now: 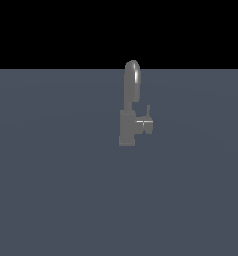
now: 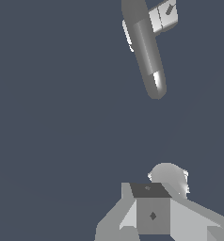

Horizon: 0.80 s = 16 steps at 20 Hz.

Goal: Turn on the faucet by rotating a designated handle.

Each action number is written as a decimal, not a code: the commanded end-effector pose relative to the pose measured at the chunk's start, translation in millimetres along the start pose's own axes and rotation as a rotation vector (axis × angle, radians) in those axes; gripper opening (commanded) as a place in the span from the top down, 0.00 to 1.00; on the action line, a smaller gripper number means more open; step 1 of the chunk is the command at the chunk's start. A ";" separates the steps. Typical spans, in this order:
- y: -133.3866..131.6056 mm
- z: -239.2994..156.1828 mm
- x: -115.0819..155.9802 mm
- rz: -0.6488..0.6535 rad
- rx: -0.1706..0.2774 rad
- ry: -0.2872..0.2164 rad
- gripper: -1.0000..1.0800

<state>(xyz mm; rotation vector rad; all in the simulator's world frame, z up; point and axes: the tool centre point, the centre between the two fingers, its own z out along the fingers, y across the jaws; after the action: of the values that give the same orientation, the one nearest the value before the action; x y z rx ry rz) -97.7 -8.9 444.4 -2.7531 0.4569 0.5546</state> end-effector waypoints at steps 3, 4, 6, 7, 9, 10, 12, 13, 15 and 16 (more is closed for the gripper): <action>0.3 -0.1 29.0 0.059 0.065 -0.062 1.00; 0.6 0.1 35.4 0.072 0.079 -0.076 1.00; 1.4 0.9 48.2 0.098 0.108 -0.104 1.00; 2.0 1.4 54.6 0.111 0.123 -0.119 1.00; 3.3 2.8 67.5 0.138 0.153 -0.147 1.00; 4.1 3.6 74.0 0.151 0.168 -0.161 1.00; 5.9 5.6 86.8 0.178 0.198 -0.190 1.00; 7.0 6.7 93.3 0.191 0.213 -0.205 1.00; 9.2 9.4 106.1 0.218 0.243 -0.234 1.00; 10.5 10.9 112.6 0.232 0.259 -0.249 1.00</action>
<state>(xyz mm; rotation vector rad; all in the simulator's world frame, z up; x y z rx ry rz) -13.7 -39.0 392.1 -2.3999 0.7130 0.7981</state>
